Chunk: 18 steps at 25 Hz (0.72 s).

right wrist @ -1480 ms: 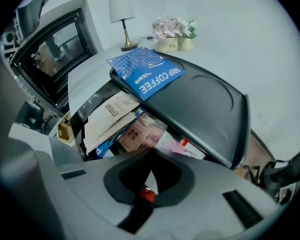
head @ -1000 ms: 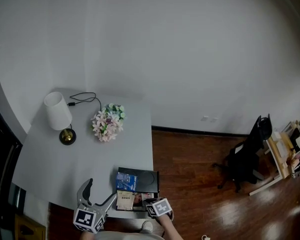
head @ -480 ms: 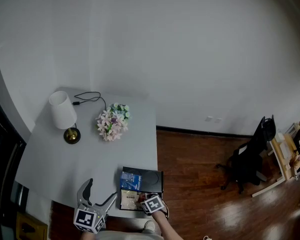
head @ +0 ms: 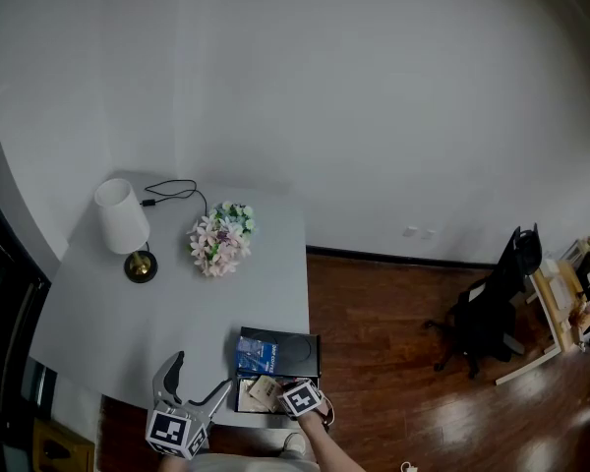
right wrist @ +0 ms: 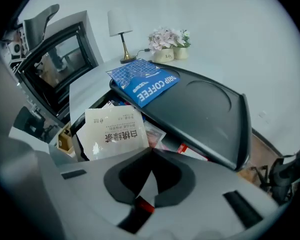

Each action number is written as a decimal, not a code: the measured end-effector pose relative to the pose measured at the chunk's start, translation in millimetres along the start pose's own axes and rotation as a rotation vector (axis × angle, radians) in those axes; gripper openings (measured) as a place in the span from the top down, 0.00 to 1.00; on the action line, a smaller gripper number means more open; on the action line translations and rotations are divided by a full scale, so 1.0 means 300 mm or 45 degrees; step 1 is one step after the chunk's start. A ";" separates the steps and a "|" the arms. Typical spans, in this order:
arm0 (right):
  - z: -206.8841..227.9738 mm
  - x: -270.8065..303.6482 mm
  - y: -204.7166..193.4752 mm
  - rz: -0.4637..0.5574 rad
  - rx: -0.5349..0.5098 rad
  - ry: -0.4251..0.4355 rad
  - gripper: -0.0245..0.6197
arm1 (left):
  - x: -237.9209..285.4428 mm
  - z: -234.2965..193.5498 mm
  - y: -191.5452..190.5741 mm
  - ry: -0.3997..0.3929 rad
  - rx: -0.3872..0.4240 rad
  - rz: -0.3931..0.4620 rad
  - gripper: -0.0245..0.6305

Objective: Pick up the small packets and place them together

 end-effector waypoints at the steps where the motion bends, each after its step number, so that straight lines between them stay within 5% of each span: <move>1: 0.005 -0.007 -0.011 -0.001 0.016 -0.004 0.96 | 0.002 0.000 0.000 -0.003 0.001 -0.002 0.30; 13: 0.002 -0.194 -0.055 0.296 0.272 0.168 0.96 | 0.020 0.012 -0.015 -0.025 -0.007 -0.020 0.30; 16: -0.028 -0.146 -0.033 0.294 0.183 0.211 0.81 | 0.029 0.021 -0.023 -0.038 -0.015 -0.020 0.30; 17: -0.044 -0.128 -0.023 0.293 0.162 0.235 0.52 | 0.031 0.025 -0.023 -0.043 -0.016 -0.019 0.30; 18: -0.061 -0.110 -0.013 0.277 0.137 0.252 0.37 | 0.032 0.027 -0.020 -0.046 -0.012 -0.018 0.30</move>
Point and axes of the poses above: the fingertips, and each gripper's own axes: x forward along the fingers, z to its right, y out of its top, the point moved 10 cm from there along -x, backward along the fingers, and after that the axes turned 5 degrees about z, right-handed, at the moved point
